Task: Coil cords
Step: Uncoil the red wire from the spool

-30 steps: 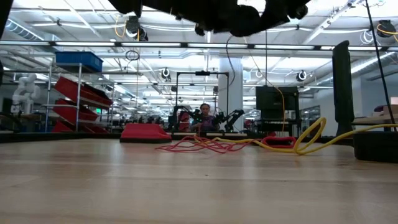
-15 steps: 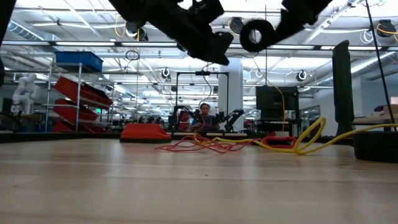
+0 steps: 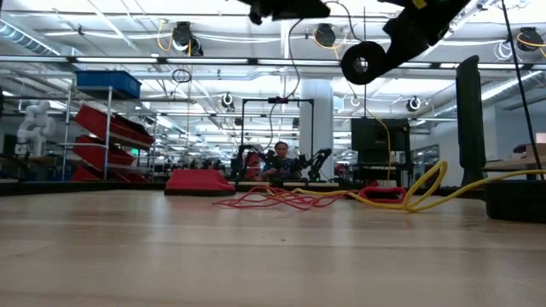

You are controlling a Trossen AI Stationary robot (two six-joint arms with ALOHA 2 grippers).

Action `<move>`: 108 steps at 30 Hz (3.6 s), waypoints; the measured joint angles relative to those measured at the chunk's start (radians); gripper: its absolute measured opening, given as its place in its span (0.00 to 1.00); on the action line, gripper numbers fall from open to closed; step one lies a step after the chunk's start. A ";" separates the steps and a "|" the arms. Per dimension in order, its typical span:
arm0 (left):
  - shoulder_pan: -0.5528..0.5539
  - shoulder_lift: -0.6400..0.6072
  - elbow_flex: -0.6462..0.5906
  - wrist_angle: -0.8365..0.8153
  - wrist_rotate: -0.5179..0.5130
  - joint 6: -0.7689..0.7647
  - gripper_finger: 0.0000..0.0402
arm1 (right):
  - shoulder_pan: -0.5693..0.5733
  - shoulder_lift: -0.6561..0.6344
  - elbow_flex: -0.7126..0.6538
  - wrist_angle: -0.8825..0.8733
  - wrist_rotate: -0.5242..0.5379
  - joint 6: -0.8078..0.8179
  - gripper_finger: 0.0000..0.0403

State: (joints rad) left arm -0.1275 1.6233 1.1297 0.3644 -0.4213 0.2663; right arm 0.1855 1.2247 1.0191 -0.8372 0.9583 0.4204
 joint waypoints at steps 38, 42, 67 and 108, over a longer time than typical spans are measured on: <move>0.026 0.158 -0.024 0.068 -0.043 -0.131 0.50 | 0.027 -0.005 0.000 0.370 -0.027 -0.298 0.00; 0.024 0.157 -0.024 0.138 -0.154 -0.120 0.50 | 0.042 -0.005 0.000 0.394 -0.049 -0.298 0.00; 0.061 0.158 -0.024 0.233 -0.080 -0.064 0.15 | 0.091 -0.005 0.000 0.423 -0.048 -0.339 0.00; 0.039 0.182 -0.023 0.070 -0.090 -0.076 0.00 | -0.026 -0.002 0.000 0.498 -0.047 -0.361 0.00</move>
State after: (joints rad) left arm -0.0885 1.8056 1.1069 0.4345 -0.5114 0.1903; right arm 0.1593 1.2232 1.0191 -0.3389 0.9109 0.0594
